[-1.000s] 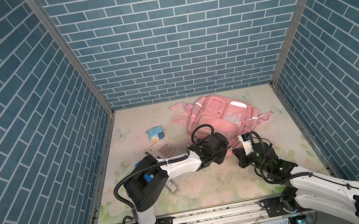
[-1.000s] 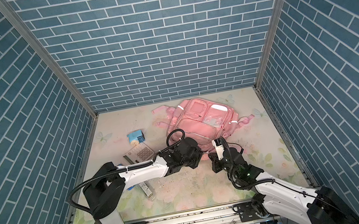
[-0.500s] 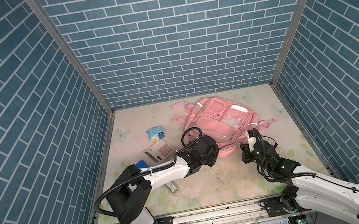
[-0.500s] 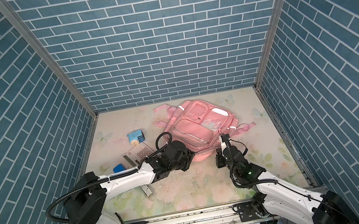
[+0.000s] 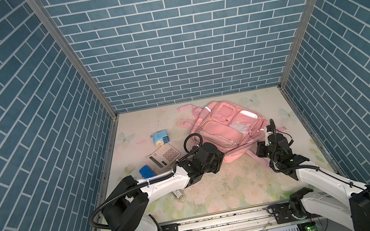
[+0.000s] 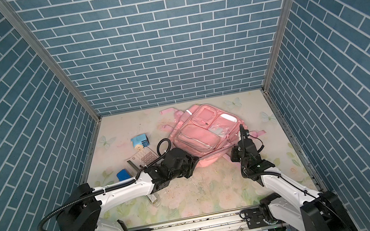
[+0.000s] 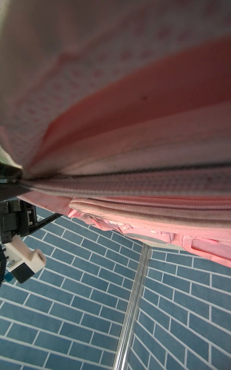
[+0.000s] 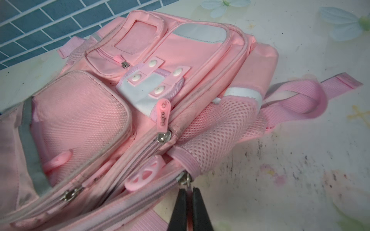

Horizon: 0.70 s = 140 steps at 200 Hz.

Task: Pack books, pencil case, and school supplies into a backpack
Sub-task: Zip the student bag at the top-center of the table.

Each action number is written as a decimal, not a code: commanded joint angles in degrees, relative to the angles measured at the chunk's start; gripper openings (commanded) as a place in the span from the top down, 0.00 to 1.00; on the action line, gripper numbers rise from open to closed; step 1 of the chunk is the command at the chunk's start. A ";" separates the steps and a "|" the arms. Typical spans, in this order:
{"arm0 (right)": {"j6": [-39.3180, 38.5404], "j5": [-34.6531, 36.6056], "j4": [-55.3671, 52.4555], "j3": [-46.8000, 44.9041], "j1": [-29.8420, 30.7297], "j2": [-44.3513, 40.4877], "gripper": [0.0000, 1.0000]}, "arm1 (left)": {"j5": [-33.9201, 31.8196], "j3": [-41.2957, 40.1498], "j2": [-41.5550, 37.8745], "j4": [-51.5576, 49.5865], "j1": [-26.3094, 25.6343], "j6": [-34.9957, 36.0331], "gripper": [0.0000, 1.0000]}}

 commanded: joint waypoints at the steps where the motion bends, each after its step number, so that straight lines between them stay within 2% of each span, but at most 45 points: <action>1: -0.99 2.39 2.71 2.22 -3.68 2.16 1.00 | -2.69 -0.68 -2.99 1.81 0.97 0.59 1.00; 19: -1.29 0.24 2.53 3.22 -6.16 3.96 1.00 | -2.89 -0.88 -3.52 1.83 0.80 0.76 1.00; 72: -3.23 -1.96 2.59 6.59 -8.08 7.30 1.00 | -3.17 -1.32 -2.10 4.01 -1.73 -1.01 1.00; 111: -5.01 -8.53 1.43 7.77 -8.19 6.02 1.00 | -6.65 -0.88 -0.73 6.27 -4.93 -1.43 1.00; 121: -4.57 -10.80 -1.31 8.82 -8.16 4.22 0.97 | -8.43 -1.34 -0.34 9.30 -6.11 -0.96 0.86; 131: -3.80 -12.73 -5.15 10.21 -8.18 2.01 0.90 | -10.15 -1.18 -0.10 10.61 -7.12 0.87 0.59; 140: -3.67 -14.27 -7.93 10.96 -8.19 0.31 0.83 | -10.86 -0.16 0.00 9.69 -7.61 3.18 0.46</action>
